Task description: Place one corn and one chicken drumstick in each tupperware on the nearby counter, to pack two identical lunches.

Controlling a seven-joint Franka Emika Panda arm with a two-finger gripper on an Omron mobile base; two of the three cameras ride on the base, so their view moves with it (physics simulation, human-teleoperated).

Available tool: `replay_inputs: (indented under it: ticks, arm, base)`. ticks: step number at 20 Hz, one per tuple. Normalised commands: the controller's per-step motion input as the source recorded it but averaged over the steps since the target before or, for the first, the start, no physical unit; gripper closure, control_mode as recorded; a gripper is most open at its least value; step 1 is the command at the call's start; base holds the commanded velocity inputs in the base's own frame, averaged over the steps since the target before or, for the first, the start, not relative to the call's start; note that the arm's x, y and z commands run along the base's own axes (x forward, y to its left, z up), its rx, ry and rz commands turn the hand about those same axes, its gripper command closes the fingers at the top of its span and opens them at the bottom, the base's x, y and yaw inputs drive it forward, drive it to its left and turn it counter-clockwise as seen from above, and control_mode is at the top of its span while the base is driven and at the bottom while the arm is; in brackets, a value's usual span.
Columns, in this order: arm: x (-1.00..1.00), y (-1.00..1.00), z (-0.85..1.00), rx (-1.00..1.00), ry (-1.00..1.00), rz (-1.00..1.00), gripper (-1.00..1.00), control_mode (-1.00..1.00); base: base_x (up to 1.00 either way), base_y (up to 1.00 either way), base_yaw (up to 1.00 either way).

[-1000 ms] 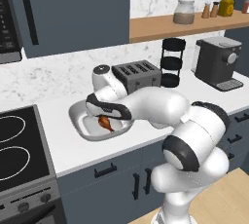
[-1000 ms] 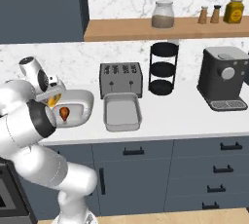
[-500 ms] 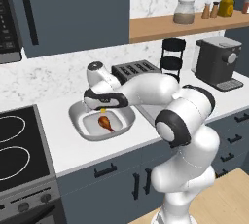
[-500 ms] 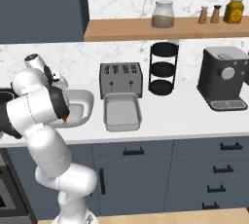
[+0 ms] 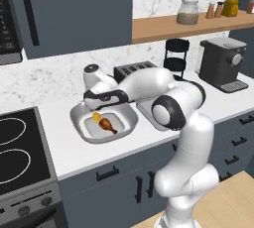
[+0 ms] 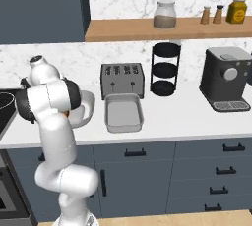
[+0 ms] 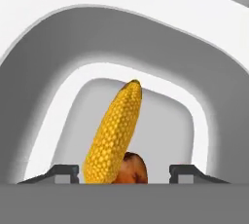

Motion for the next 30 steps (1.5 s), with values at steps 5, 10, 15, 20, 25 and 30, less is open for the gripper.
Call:
replay_inputs:
  ticks: [5,10,15,20,25,30]
  arm:
    - [-0.03,0.22,0.00,0.12,0.00,0.00,-1.00,-1.00]
    - [-0.64,-0.15,0.08,0.09,0.00,0.00,-1.00,-1.00]
    - [-1.00,-0.65,0.34,0.06,0.00,0.00,-1.00,-1.00]
    - [-1.00,-0.65,0.66,0.00,0.00,0.00,-1.00,-1.00]
    - [-1.00,-0.58,0.50,0.05,0.00,0.00,-1.00,-1.00]
    - [-0.83,-0.50,0.61,-0.01,0.01,0.00,-1.00,-1.00]
  base:
    - [0.00,0.00,0.00]
    - [0.00,0.00,0.00]
    - [0.00,0.00,0.00]
    - [0.00,0.00,0.00]
    - [0.00,0.00,0.00]
    - [0.00,0.00,0.00]
